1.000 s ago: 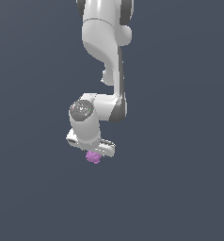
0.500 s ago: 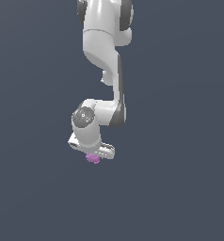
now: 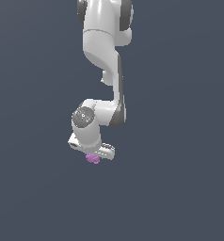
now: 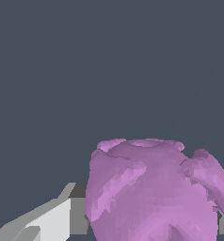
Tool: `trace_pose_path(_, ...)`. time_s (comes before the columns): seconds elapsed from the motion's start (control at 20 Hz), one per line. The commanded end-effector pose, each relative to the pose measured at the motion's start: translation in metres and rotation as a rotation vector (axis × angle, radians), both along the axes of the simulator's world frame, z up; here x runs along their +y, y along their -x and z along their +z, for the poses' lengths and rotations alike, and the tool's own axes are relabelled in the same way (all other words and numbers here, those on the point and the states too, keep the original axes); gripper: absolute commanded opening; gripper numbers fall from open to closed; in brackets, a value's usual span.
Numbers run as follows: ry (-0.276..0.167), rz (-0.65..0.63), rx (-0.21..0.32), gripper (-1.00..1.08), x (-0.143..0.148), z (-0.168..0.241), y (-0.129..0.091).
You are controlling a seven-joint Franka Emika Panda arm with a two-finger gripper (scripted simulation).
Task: Pick up the object and move it to a goal position.
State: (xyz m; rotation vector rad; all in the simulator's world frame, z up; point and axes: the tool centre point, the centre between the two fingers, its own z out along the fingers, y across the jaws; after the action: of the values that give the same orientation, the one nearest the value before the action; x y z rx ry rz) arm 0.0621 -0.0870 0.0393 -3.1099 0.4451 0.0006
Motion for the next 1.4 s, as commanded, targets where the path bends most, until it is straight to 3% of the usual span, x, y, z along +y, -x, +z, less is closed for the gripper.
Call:
trace_pose_path(0.0,0.0,0.0,0.0,-1.0,0.0,0.0,0.0)
trace_pose_path(0.65,0.0,0.0,0.0,-1.0,-0.008,0.04,0.02)
trace_pose_path(1.35,-0.002,0.0,0.0,-1.0,-0.032,0.159,0.076)
